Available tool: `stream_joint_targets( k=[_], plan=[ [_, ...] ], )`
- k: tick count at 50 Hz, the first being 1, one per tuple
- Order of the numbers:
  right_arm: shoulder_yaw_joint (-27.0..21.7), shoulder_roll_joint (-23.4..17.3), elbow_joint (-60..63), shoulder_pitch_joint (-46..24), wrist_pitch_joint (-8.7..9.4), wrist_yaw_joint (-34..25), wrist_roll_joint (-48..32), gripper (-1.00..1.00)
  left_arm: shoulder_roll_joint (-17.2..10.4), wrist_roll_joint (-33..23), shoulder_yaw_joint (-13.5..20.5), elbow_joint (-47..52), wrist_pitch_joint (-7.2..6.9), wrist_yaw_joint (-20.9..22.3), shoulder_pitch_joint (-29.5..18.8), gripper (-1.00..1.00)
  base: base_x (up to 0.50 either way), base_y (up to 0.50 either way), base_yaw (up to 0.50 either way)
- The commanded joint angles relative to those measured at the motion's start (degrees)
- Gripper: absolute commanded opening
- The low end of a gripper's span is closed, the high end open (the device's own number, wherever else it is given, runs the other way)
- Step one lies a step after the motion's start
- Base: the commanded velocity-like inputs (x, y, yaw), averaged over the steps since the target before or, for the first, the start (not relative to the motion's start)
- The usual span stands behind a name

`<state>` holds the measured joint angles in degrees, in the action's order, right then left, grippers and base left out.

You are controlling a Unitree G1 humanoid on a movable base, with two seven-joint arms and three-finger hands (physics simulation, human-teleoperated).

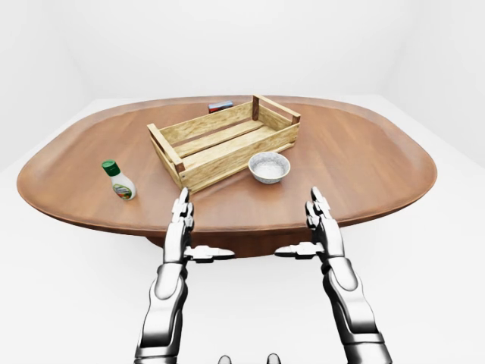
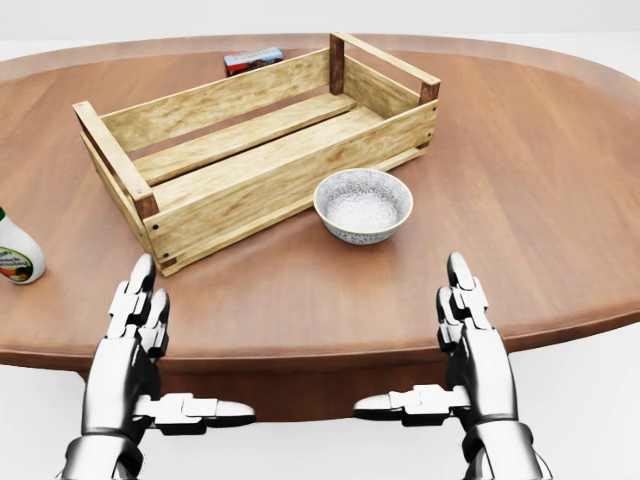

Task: Pick up the salad dressing and put it in the tray.

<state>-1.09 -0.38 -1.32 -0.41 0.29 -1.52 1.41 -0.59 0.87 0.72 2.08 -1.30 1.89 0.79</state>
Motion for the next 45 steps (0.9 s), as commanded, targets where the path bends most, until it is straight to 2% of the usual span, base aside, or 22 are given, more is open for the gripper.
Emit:
stream_joint_targets(
  k=[1, 3, 4, 5, 6, 7, 8, 10, 13, 14, 16, 17, 22, 23, 27, 29, 32, 35, 37, 38, 41, 45],
  plan=[
    [-4.0, -3.3, 1.9, 0.7, 1.11, -5.8, 4.9, 1.00, -2.2, 0.8, 1.8, 15.4, -3.70, 4.7, 1.7, 1.00, 0.00, 0.00, 0.00],
    [-4.9, -5.1, 8.6, 2.2, 4.71, -3.9, -1.3, 1.00, -2.2, 2.6, 3.9, 20.9, -3.70, 5.4, 0.6, 1.00, 0.00, 0.00, 0.00],
    [-5.2, -4.7, 9.0, 2.2, 4.71, -4.2, -1.9, 1.00, -2.1, 2.6, 4.0, 21.1, -3.70, 5.5, 0.6, 1.00, 0.00, 0.00, 0.00],
    [-12.0, -6.4, 22.7, 5.7, 4.71, -8.2, 4.1, 1.00, -4.5, 5.3, 8.6, 28.6, -3.70, 5.5, -3.6, 1.00, 0.00, 0.00, 0.00],
    [-14.5, -6.6, 28.1, 6.2, 4.71, -8.9, 4.4, 1.00, -4.5, 5.4, 8.9, 29.1, -3.70, 5.6, -4.0, 1.00, 0.00, 0.00, 0.00],
    [-16.7, -6.7, 32.5, 6.3, 4.71, -9.9, 4.6, 1.00, -5.9, 6.7, 12.1, 31.2, -3.70, 5.3, -6.6, 1.00, 0.00, 0.00, 0.00],
    [-21.0, -8.7, 42.0, 6.8, 4.71, -11.9, 4.8, 1.00, -8.8, 9.7, 16.4, 35.0, -3.70, 5.3, -10.6, 1.00, 0.00, 0.00, 0.00],
    [-25.5, -10.5, 49.6, 6.7, 4.71, -15.8, 0.2, 1.00, -12.4, 12.2, 20.1, 36.3, -3.70, 5.5, -13.7, 1.00, 0.00, 0.00, 0.00],
    [-35.1, -10.9, 58.5, 4.4, 4.71, -23.2, 0.1, 1.00, -17.1, 14.8, 24.6, 36.9, -3.70, 5.8, -16.3, 1.00, 0.00, 0.00, 0.00],
    [-41.5, -13.2, 60.6, 4.4, 4.71, -25.9, 1.8, 1.00, -19.5, 17.0, 27.7, 36.7, -3.70, 6.7, -17.6, 1.00, 0.00, 0.00, 0.00],
    [-48.2, -15.7, 61.3, 4.6, 4.71, -27.8, 5.5, 1.00, -21.8, 17.9, 29.5, 35.2, -3.70, 6.3, -18.0, 1.00, 0.00, 0.00, 0.00],
    [-56.4, -18.7, 61.3, 5.6, 4.71, -29.3, 10.3, 1.00, -23.9, 19.4, 31.9, 33.4, -3.70, 6.1, -19.3, 1.00, 0.00, 0.00, 0.00],
    [-79.1, -29.3, 61.3, 10.2, 4.71, -28.0, 29.6, 1.00, -29.7, 23.0, 35.6, 28.5, -3.70, 3.7, -20.6, 1.00, 0.00, 0.00, 0.00],
    [-87.0, -34.0, 61.3, 9.5, 4.71, -27.9, 35.1, 1.00, -30.6, 23.6, 36.0, 27.8, -3.70, 3.4, -20.6, 1.00, 0.00, 0.00, 0.00],
    [-88.9, -39.7, 61.3, 10.2, 4.71, -28.1, 42.4, 1.00, -35.6, 26.2, 39.8, 25.6, -3.70, 3.2, -20.8, 1.00, 0.00, 0.00, 0.00],
    [-88.9, -41.4, 61.3, 7.8, 4.71, -29.9, 46.1, 1.00, -39.5, 29.2, 43.9, 23.1, -3.70, 2.7, -22.1, 1.00, 0.00, 0.00, 0.00],
    [-88.9, -34.9, 61.3, 17.4, 4.71, -31.1, 43.7, 1.00, -45.2, 32.3, 48.7, 18.5, -3.70, 1.7, -21.8, 1.00, 0.00, 0.00, 0.00],
    [-88.9, -26.3, 61.1, 19.9, 4.71, -31.5, 37.9, 1.00, -51.1, 35.7, 53.1, 12.6, -3.70, -0.6, -21.6, 1.00, 0.16, 0.33, 0.00],
    [-88.9, -22.5, 59.1, 19.4, 4.71, -33.7, 34.2, 1.00, -52.9, 36.6, 53.8, 10.8, -3.70, -1.1, -19.9, 1.00, 0.24, 0.50, 0.00],
    [-88.9, -22.5, 59.2, 20.8, 4.71, -32.1, 28.2, 1.00, -53.2, 37.7, 54.0, 10.5, -3.70, -1.7, -19.4, 1.00, 0.24, 0.50, 0.00],
    [-88.9, -23.8, 61.0, 20.2, 4.71, -35.5, 19.7, 1.00, -53.4, 37.9, 53.0, 10.4, -3.70, -2.6, -18.0, 1.00, 0.24, 0.50, 0.00],
    [-88.9, -23.4, 61.3, 17.7, 4.71, -38.5, 15.1, 1.00, -53.3, 38.8, 52.0, 10.6, -3.70, -3.3, -17.6, 1.00, 0.24, 0.50, 0.00]
  ],
)
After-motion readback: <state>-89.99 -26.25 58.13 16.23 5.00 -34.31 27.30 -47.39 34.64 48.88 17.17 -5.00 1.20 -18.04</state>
